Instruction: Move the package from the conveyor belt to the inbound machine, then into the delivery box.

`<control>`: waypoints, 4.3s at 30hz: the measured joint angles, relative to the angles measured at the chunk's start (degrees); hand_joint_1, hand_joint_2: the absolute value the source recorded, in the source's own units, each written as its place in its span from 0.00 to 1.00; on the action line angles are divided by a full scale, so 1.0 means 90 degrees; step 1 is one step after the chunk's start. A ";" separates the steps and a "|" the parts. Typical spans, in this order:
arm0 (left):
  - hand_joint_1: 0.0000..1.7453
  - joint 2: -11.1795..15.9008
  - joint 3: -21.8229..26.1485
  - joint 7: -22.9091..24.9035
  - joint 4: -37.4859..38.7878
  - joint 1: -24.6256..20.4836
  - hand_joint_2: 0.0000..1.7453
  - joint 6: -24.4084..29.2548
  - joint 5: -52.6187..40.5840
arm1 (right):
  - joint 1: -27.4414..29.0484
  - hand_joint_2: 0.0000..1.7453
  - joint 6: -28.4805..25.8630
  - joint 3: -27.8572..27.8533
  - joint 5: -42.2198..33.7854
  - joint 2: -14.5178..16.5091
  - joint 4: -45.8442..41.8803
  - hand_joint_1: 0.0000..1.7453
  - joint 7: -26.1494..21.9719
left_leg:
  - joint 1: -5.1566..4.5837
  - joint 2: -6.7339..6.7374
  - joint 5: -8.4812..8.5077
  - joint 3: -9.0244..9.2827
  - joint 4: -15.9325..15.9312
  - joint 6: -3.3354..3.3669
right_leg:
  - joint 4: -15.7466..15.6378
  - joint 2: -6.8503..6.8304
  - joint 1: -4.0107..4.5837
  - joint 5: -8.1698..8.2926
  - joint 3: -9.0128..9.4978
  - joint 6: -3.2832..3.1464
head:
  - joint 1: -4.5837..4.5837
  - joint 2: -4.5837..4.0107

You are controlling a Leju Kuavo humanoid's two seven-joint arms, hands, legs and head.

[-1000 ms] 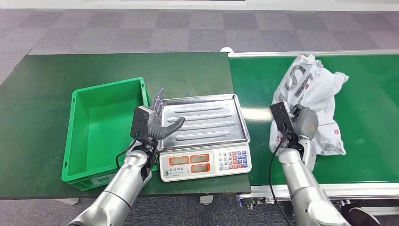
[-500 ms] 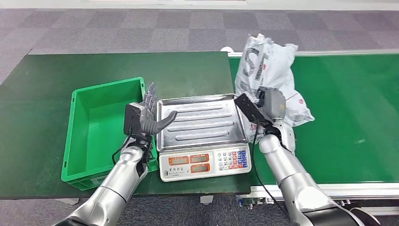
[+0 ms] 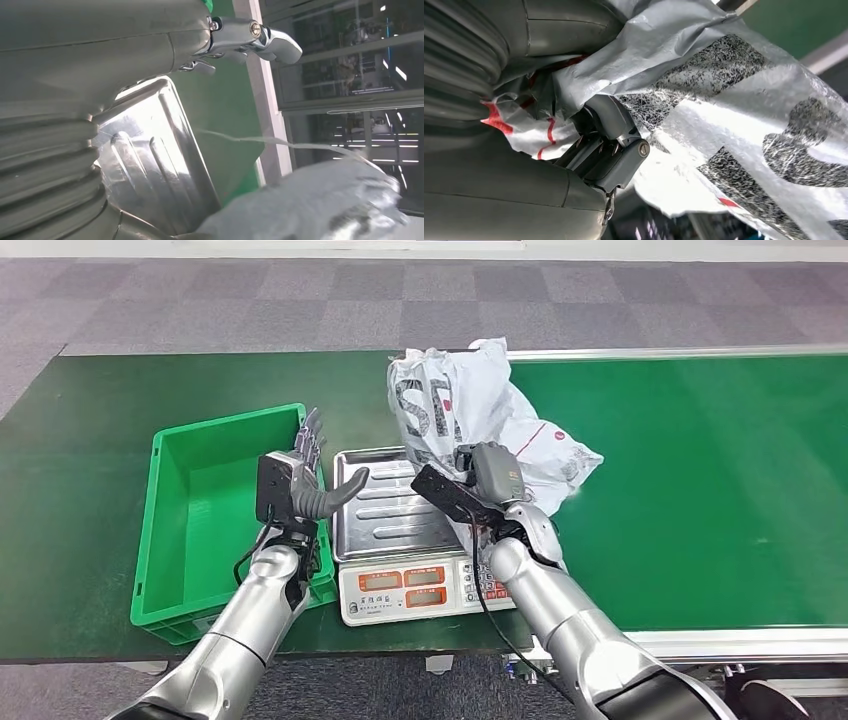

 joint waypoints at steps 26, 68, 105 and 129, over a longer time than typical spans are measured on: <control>0.00 -0.0002 -0.0002 -0.0362 0.0219 -0.0316 1.00 0.0457 0.0005 | 0.0013 1.00 0.1261 0.0953 -0.1449 0.0056 0.0011 0.00 -0.0668 | 0.0000 0.0001 0.0000 -0.0001 0.0000 0.0000 | 0.0001 0.0001 0.0001 0.0000 -0.0003 0.0000 | -0.0001 0.0001; 0.00 0.0367 0.0099 -0.0503 -0.0445 -0.0117 1.00 0.2383 -0.1459 | -0.0217 1.00 0.3094 -0.0177 -0.5415 -0.0761 -0.0835 0.00 -0.1491 | -0.0001 -0.0003 0.0002 -0.0007 0.0004 0.0001 | 0.0002 -0.0003 -0.0001 0.0001 -0.0006 0.0000 | 0.0000 0.0000; 0.00 0.0010 -0.3125 0.0012 0.3237 -0.2454 1.00 -0.2675 -0.5018 | -0.0477 1.00 0.3242 -0.0689 -0.6216 -0.0875 0.0424 0.00 -0.1928 | -0.0004 0.0000 0.0007 -0.0008 0.0007 0.0000 | 0.0003 0.0001 -0.0003 0.0009 -0.0010 0.0001 | 0.0001 0.0000; 1.00 -0.0282 -0.3404 -0.0420 0.3284 -0.2648 1.00 -0.2302 -0.4580 | -0.0122 1.00 0.3236 -0.0781 -0.6261 -0.0876 -0.0066 0.00 -0.1657 | -0.0004 -0.0002 0.0011 -0.0007 0.0008 0.0001 | 0.0003 -0.0002 -0.0003 0.0010 -0.0008 0.0002 | 0.0001 0.0000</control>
